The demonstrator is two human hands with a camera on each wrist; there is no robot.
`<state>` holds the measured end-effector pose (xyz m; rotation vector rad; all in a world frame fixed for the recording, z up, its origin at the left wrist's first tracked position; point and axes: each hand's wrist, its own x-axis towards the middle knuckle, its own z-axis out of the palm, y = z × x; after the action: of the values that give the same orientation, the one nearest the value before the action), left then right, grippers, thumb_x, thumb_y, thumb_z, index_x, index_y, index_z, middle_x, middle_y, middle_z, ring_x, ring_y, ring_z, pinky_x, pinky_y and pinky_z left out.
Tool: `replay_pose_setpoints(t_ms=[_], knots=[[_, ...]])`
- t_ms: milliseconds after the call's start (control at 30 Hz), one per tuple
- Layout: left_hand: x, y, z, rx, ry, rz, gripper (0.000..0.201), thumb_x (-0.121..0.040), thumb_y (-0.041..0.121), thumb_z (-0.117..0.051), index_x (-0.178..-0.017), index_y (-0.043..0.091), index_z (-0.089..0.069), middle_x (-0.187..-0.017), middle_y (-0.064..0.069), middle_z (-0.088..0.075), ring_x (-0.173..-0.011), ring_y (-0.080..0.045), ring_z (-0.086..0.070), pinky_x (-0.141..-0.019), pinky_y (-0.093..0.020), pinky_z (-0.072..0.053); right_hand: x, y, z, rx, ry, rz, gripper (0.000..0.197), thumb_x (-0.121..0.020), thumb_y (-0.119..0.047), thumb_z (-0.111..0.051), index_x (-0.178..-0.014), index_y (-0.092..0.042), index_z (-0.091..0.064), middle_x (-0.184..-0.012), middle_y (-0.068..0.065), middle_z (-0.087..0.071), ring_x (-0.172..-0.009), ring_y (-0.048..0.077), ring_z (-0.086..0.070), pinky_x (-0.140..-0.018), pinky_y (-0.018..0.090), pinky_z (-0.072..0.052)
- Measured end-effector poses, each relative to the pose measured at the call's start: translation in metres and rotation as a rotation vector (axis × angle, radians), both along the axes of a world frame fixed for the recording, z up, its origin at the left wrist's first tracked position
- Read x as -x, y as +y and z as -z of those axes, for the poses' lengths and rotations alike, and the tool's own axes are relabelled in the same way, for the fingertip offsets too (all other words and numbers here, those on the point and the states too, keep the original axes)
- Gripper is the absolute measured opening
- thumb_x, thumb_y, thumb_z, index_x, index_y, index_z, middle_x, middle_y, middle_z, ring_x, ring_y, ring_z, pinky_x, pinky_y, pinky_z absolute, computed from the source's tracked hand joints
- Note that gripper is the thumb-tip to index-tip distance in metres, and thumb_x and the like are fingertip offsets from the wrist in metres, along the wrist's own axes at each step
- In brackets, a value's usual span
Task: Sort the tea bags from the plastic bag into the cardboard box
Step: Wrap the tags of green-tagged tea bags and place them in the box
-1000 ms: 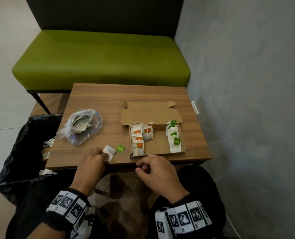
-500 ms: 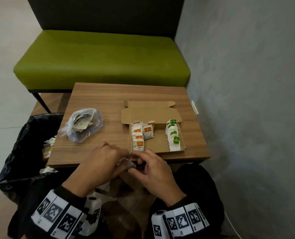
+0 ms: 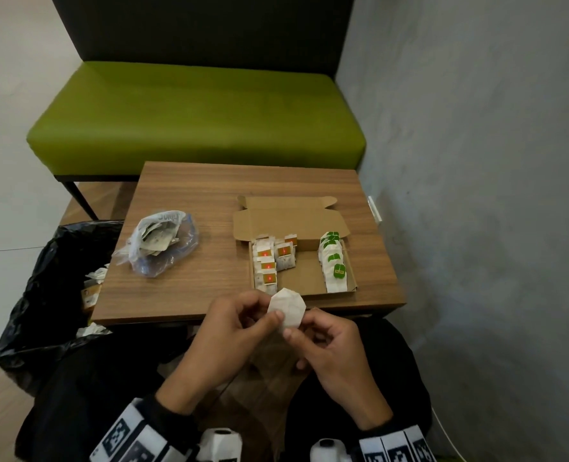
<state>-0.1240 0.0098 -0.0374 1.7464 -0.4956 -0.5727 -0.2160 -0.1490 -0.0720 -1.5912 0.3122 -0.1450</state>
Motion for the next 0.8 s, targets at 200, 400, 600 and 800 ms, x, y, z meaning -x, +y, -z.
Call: replay_pose_setpoints(t_ms=[200, 400, 600, 800], knots=[[0.001, -0.009, -0.008, 0.190, 0.199, -0.130, 0.008, -0.088, 0.013, -0.066, -0.087, 0.011, -0.074, -0.084, -0.010, -0.075, -0.080, -0.019, -0.071, -0.075, -0.030, -0.056, -0.004, -0.006, 0.002, 0.078, 0.065, -0.070, 0.055, -0.070, -0.022, -0.089, -0.119, -0.033, -0.065, -0.085, 0.003, -0.067, -0.072, 0.010, -0.060, -0.066, 0.030, -0.053], [-0.002, -0.016, -0.016, 0.317, 0.275, -0.173, 0.009, -0.089, 0.007, -0.063, -0.093, 0.006, -0.071, -0.080, -0.011, -0.075, -0.074, -0.014, -0.070, -0.066, -0.020, -0.055, -0.013, 0.003, 0.016, 0.258, 0.079, -0.131, 0.030, -0.076, -0.047, -0.073, -0.101, -0.031, -0.074, -0.085, 0.002, -0.068, -0.070, 0.010, -0.061, -0.068, 0.038, -0.054], [-0.004, -0.017, -0.023, 0.372, 0.339, -0.205, 0.010, -0.089, 0.005, -0.061, -0.093, 0.001, -0.068, -0.078, -0.013, -0.074, -0.070, -0.016, -0.068, -0.065, -0.021, -0.057, -0.012, 0.004, 0.022, 0.270, 0.136, -0.153, 0.012, -0.090, -0.031, -0.069, -0.092, -0.022, -0.078, -0.080, -0.009, -0.074, -0.072, 0.007, -0.069, -0.066, 0.027, -0.055], [0.000, -0.015, -0.020, 0.264, 0.321, -0.178, 0.016, -0.083, 0.020, -0.067, -0.088, 0.005, -0.071, -0.083, -0.014, -0.074, -0.071, -0.022, -0.068, -0.063, -0.029, -0.054, -0.025, 0.002, -0.008, -0.315, 0.194, -0.086, 0.044, -0.103, -0.044, -0.032, -0.115, -0.020, -0.067, -0.104, 0.011, -0.075, -0.093, 0.030, -0.072, -0.082, 0.042, -0.058]])
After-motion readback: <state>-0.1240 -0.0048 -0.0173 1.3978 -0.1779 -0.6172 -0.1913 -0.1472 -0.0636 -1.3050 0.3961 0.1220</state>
